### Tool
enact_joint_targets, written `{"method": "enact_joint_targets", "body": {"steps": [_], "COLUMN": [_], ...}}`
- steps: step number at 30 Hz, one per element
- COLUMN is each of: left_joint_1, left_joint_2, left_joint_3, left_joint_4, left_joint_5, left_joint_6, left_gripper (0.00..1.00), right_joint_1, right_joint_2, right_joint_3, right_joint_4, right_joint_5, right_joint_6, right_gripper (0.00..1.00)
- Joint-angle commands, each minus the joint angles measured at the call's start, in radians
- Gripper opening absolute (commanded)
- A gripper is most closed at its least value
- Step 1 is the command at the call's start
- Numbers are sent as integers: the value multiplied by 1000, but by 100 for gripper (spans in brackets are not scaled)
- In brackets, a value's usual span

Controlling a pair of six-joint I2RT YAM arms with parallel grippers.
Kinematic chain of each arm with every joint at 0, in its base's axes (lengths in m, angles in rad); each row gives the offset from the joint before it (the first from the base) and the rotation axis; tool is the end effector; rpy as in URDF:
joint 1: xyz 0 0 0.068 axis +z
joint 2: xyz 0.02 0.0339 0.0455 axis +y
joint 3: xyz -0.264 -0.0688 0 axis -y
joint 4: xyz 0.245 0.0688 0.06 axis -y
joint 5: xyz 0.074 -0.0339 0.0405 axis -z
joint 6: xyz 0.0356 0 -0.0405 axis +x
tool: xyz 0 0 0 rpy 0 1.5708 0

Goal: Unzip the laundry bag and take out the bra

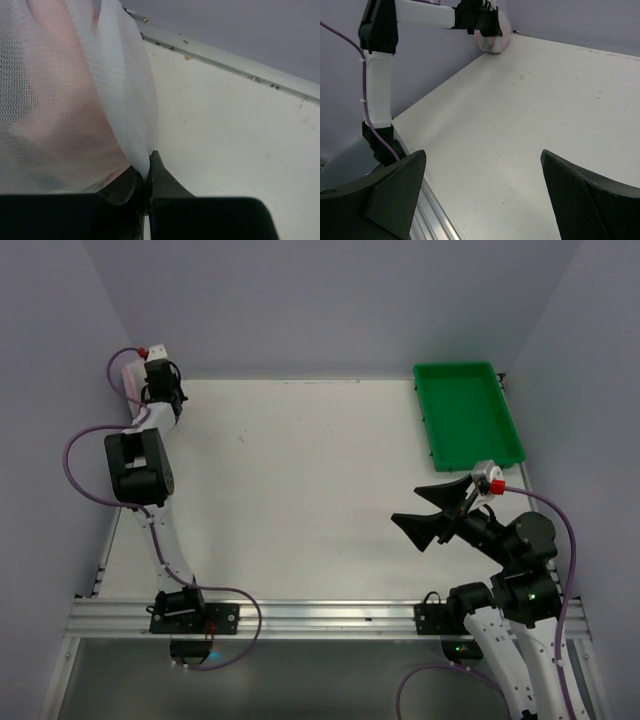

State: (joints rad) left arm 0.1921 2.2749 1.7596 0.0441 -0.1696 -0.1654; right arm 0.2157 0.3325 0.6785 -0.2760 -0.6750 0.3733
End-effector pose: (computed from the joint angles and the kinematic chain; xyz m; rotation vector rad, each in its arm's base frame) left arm 0.5199 0.1072 0.1967 -0.4666 1.9859 0.1898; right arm 0.0755 0.0393 0.3463 -0.4432 1.5345 0.9674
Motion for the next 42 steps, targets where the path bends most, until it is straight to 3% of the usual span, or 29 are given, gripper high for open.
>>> {"method": "enact_joint_targets", "body": {"steps": [1, 8, 14, 22, 24, 25, 31, 38, 42], "left_joint_1": [-65, -304, -630, -1019, -1101, -1126, -1280, -1324, -1301], "left_joint_2": [-214, -380, -410, -218, -175, -167, -164, -356, -515], "left_joint_3": [-132, -362, -451, -307, -249, -236, -157, -104, -98], "left_joint_4": [28, -173, -352, -614, -684, -685, -678, -644, -633], "left_joint_5": [-159, -413, -639, -778, -742, -693, -558, -395, -375], "left_joint_6": [101, 84, 20, -121, -198, -215, -296, -316, -261], "left_gripper": [0, 0, 0, 0, 14, 26, 63, 88, 91], "right_joint_1": [2, 2, 2, 2, 2, 1, 1, 1, 2], "right_joint_2": [-4, -26, -81, -165, -185, -190, -208, -211, -187], "right_joint_3": [32, 50, 67, 53, 61, 62, 101, 157, 159], "right_joint_4": [-15, -54, -118, -164, -180, -187, -226, -252, -249], "right_joint_5": [21, 77, 118, 179, 208, 213, 273, 333, 341], "right_joint_6": [-22, -16, -27, -10, -10, -8, -5, -10, 3], "right_gripper": [99, 99, 99, 99, 99, 99, 99, 99, 99]}}
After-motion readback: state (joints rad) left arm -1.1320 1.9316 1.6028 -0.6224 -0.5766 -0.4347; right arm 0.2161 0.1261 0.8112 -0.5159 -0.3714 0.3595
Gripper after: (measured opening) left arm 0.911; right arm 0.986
